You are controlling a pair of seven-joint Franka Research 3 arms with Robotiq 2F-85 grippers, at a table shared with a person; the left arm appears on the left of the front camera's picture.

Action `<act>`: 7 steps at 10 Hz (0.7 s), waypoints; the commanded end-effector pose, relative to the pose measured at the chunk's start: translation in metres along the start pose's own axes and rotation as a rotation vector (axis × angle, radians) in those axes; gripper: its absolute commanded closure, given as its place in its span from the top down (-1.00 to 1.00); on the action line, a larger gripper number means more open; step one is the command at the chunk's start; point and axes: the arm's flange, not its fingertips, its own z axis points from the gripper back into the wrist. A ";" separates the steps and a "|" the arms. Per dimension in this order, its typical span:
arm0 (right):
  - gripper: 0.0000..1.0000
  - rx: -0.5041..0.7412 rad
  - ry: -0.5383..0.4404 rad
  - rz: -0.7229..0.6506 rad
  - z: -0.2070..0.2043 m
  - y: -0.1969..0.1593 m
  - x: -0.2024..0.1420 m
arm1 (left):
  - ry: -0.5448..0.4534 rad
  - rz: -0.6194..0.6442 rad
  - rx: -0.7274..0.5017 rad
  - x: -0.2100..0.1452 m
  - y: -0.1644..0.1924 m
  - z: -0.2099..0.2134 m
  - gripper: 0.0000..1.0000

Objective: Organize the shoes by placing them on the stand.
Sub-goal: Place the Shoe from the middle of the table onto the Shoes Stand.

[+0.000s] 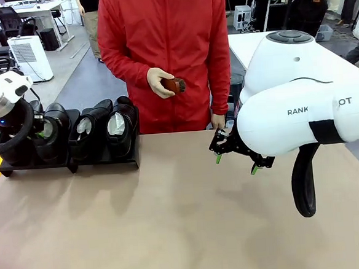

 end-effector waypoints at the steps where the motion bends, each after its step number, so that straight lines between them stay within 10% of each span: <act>1: 1.00 0.001 -0.003 0.014 0.002 0.000 0.000 | -0.009 -0.006 0.030 0.006 0.001 -0.003 0.96; 7: 1.00 0.001 -0.003 0.014 0.002 0.000 0.000 | -0.077 -0.052 0.000 -0.023 -0.012 0.080 1.00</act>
